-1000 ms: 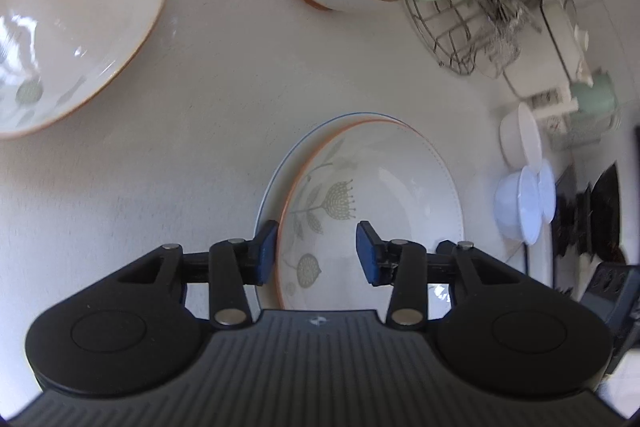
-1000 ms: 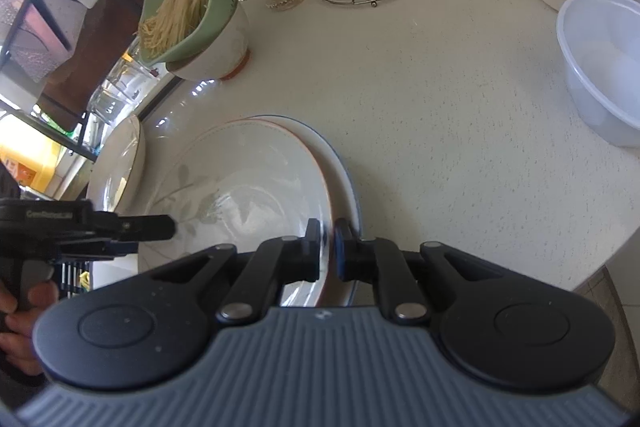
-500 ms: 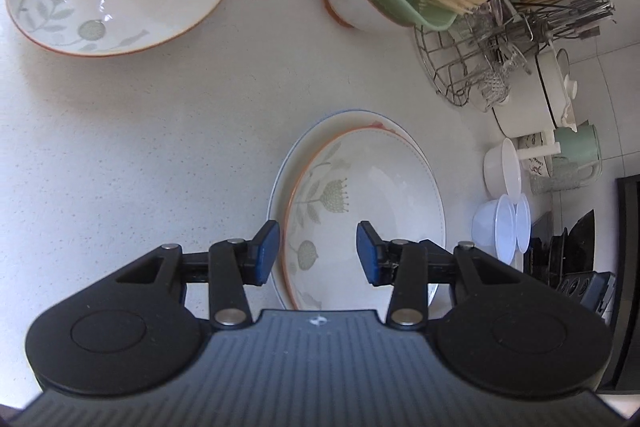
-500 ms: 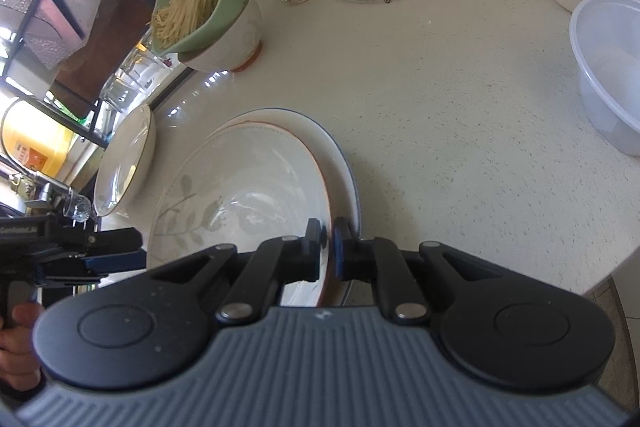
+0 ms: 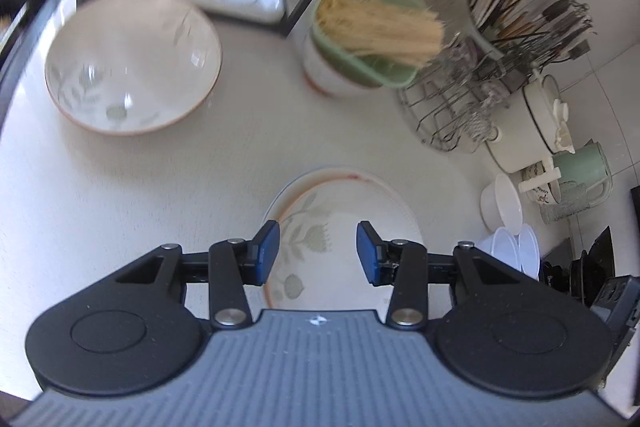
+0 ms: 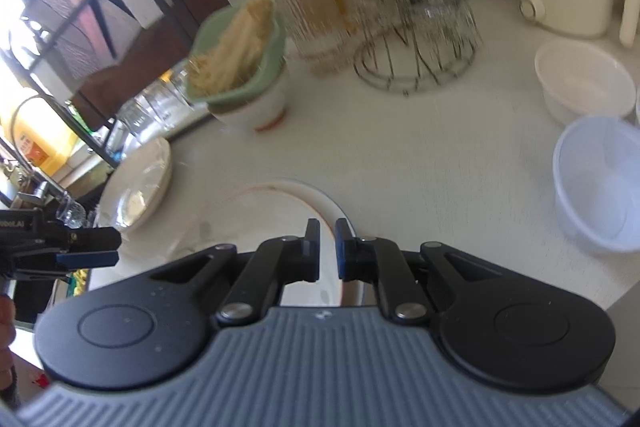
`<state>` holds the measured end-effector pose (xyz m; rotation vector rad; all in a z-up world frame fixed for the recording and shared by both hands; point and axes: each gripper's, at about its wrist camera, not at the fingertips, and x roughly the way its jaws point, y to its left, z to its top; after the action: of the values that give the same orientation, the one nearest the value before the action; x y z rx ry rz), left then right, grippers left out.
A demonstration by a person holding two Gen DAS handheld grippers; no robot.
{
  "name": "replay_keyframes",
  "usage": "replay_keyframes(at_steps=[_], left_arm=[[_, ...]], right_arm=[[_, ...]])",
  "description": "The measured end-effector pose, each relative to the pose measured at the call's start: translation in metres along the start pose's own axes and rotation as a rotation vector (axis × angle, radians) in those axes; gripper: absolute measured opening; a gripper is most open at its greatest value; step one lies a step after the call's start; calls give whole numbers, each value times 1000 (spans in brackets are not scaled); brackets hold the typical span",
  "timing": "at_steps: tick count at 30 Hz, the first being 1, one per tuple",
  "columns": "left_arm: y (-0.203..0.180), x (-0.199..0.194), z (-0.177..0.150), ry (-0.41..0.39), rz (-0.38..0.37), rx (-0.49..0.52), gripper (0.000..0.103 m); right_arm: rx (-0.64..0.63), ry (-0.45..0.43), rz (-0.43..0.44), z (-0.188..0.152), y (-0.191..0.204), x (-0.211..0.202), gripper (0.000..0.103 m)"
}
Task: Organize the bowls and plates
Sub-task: 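Lift the leaf-pattern plate with both grippers and carry it over the rose plate, then lower the plate onto the rose plate and open both grippers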
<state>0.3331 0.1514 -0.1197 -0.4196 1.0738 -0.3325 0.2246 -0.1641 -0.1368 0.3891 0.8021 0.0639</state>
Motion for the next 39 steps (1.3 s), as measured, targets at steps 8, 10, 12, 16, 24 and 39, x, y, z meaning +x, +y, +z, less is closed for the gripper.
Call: replay_keyframes(at_steps=[8,10,12,16,24,39], left_arm=[[-49,-46,-7,-110,34,103,47],[-60,-58,-10,-136,40,123,47],[-70,-67,-15,-157,46,146,47],[-90,-83,-27,-200,61,189,48],[-112,-90,-63,-280,123,221,50],[-136,-103,-139,-303,186,216,50]], right_arm=[[-111,-102,52,20,25,-49,10],[-119,-120,62,22,28,-61,10],[-121,-136,71,25,30,-73,10],[-139,-175,92,27,31,-99,11],[-200,-225,104,17,29,-139,12],[-245,-206,118,-28,5,-169,12]])
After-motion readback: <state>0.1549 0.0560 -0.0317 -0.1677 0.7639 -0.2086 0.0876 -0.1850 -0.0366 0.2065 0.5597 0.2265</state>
